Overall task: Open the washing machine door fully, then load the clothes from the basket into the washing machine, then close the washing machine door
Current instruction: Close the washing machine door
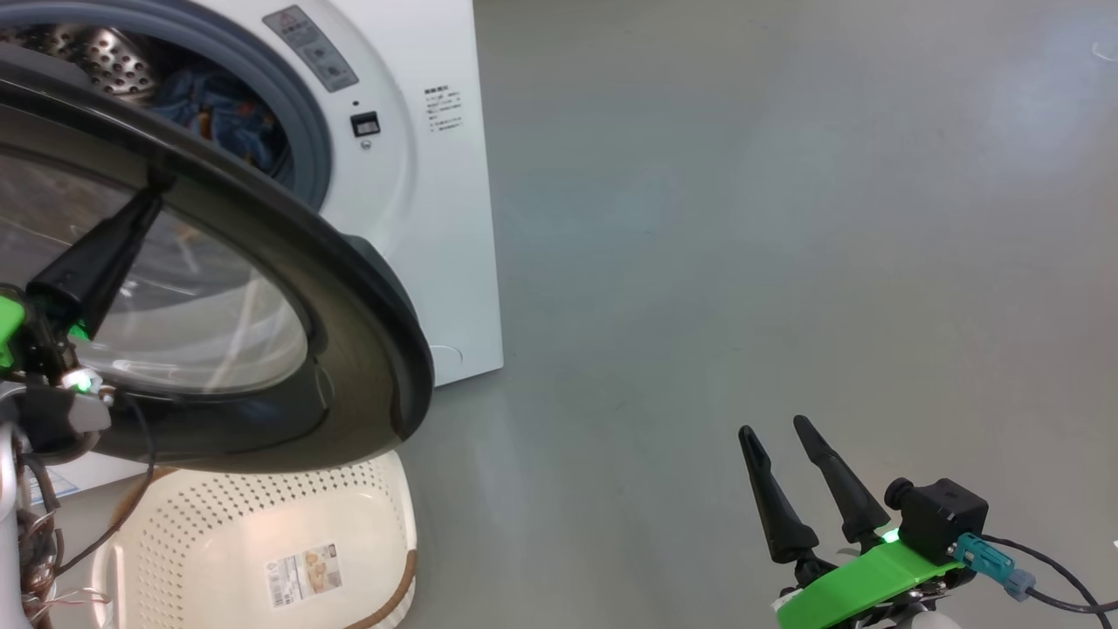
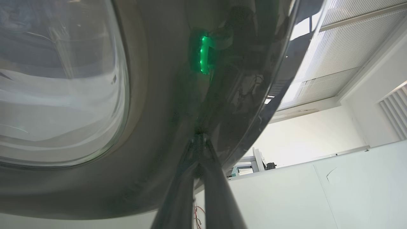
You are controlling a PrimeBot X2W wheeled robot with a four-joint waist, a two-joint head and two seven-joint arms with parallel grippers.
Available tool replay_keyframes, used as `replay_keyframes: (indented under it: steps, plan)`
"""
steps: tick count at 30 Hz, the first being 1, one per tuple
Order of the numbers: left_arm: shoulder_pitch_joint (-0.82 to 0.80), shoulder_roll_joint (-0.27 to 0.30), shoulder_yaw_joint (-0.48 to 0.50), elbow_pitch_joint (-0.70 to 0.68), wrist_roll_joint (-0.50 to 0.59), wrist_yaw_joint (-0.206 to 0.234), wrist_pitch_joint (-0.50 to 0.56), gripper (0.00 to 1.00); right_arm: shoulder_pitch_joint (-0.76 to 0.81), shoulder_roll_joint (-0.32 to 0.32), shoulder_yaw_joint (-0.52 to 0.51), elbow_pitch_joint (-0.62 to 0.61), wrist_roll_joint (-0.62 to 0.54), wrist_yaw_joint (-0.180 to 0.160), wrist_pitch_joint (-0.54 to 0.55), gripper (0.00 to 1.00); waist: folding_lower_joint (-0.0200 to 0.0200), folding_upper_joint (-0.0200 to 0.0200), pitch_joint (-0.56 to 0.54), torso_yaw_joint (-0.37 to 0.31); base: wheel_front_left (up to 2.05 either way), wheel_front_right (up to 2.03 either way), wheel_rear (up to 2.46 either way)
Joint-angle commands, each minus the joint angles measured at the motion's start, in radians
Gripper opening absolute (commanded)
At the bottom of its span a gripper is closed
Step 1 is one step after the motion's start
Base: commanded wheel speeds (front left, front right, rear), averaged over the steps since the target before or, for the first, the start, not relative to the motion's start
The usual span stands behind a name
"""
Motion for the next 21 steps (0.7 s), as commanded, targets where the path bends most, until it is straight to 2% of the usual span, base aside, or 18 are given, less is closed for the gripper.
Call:
replay_keyframes:
  steps: [1, 10, 18, 21]
  plan:
    - [-0.04, 0.045, 0.034, -0.024, 0.007, -0.017, 0.003, 0.0, -0.016, 0.002, 0.017, -0.023, -0.012, 0.003, -0.005, 1.0, 0.0, 0.0, -0.003, 0.007, 0.0, 0.0, 0.0]
    - [-0.019, 0.045, 0.021, -0.041, 0.011, -0.029, 0.014, 0.0, -0.018, 0.001, 0.013, -0.02, -0.012, 0.003, -0.005, 1.0, 0.0, 0.0, -0.013, 0.044, 0.0, 0.0, 0.0]
    - [0.026, 0.071, 0.003, -0.075, 0.056, -0.079, 0.007, 0.01, -0.023, -0.008, 0.016, -0.013, -0.008, 0.003, -0.005, 1.0, 0.0, 0.0, -0.023, 0.085, 0.0, 0.0, 0.0]
    - [0.051, 0.075, 0.009, -0.085, 0.061, -0.088, 0.002, 0.38, -0.022, -0.013, 0.015, -0.011, -0.007, 0.003, -0.005, 1.0, 0.0, 0.0, -0.028, 0.1, 0.0, 0.0, 0.0]
